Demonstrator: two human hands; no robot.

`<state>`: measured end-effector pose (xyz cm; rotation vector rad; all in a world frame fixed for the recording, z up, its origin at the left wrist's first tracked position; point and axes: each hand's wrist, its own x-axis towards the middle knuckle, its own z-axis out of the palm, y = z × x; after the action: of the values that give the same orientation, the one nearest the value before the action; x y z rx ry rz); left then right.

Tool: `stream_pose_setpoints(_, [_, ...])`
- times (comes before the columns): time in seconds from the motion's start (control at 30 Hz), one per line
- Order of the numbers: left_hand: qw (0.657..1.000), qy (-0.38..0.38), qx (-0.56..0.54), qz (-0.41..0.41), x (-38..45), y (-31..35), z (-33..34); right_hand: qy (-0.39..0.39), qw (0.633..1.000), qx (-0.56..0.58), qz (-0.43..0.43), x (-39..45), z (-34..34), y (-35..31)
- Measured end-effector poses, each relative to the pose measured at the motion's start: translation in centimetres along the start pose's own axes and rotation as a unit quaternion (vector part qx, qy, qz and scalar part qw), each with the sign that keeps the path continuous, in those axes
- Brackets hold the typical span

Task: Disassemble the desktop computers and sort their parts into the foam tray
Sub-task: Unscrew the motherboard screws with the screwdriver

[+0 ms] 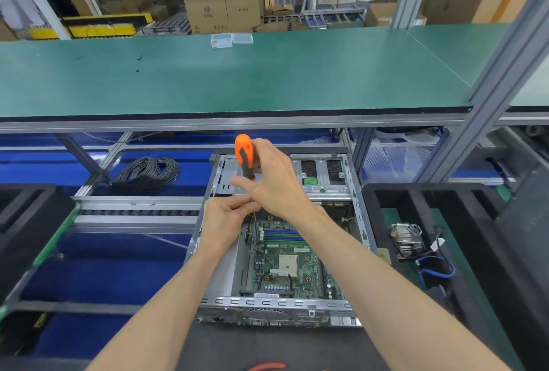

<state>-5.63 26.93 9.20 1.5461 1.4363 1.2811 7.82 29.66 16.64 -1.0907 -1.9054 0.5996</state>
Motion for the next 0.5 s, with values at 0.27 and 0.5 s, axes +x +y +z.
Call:
stream_pose_setpoints(0.27, [1.000, -0.006, -0.002, -0.029, 0.43, -0.68, -0.22, -0.008, 0.995, 0.065, 0.071, -0.03, 0.14, 0.44])
stream_pose_setpoints(0.5, [0.999, -0.039, 0.017, 0.011, 0.18, -0.33, -0.11, -0.091, 0.991, 0.082, 0.055, -0.23, -0.21, -0.02])
